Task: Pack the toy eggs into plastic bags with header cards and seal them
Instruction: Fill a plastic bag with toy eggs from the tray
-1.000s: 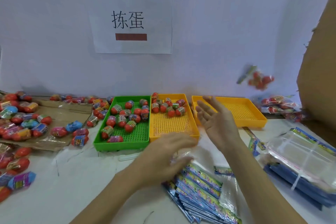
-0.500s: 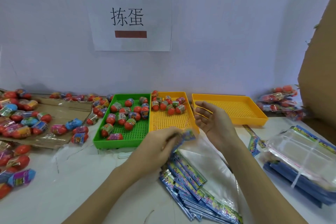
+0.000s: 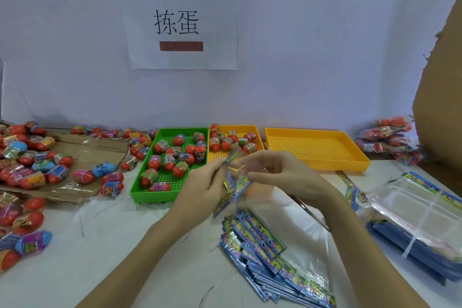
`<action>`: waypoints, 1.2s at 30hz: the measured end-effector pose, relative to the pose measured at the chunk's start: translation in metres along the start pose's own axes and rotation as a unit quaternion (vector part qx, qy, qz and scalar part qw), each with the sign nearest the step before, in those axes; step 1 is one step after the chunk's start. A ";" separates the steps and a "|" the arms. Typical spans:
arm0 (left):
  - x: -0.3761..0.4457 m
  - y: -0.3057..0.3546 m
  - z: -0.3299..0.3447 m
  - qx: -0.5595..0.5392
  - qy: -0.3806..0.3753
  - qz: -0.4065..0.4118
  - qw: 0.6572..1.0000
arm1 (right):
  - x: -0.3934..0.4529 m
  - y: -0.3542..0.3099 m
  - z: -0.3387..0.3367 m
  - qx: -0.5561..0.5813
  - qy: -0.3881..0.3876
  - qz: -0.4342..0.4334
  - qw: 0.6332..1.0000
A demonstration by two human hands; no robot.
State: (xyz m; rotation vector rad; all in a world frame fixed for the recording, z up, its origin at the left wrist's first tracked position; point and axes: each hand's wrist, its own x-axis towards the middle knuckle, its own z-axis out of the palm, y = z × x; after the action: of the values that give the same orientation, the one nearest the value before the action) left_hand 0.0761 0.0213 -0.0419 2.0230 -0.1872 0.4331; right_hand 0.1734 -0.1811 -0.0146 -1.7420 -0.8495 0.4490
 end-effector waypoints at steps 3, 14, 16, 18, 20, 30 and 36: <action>0.005 0.000 -0.006 -0.032 0.084 -0.028 0.996 | 0.000 -0.001 -0.001 -0.028 0.041 0.003 0.999; 0.009 0.012 -0.018 -0.146 0.130 -0.090 0.977 | 0.004 -0.002 0.004 0.001 0.192 -0.027 0.981; 0.009 0.006 -0.019 -0.122 0.142 -0.092 0.978 | 0.004 -0.003 0.005 0.011 0.198 -0.019 0.980; 0.011 0.002 -0.023 -0.123 0.180 -0.091 0.972 | 0.003 -0.005 0.006 0.006 0.194 -0.010 0.981; 0.011 0.000 -0.025 -0.109 0.196 -0.081 0.971 | 0.003 -0.005 0.007 -0.018 0.189 -0.001 0.982; 0.013 -0.008 -0.036 -0.129 0.236 -0.103 0.958 | 0.003 -0.007 0.004 -0.106 0.215 -0.008 0.971; 0.017 -0.013 -0.049 -0.097 0.299 -0.082 0.946 | 0.002 0.002 0.003 -0.382 0.369 0.056 0.845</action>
State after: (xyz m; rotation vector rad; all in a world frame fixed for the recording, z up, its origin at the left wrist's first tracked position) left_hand 0.0846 0.0713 -0.0253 1.6161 0.3004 0.8610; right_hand 0.1729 -0.1780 -0.0172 -2.4365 -0.3523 -0.5778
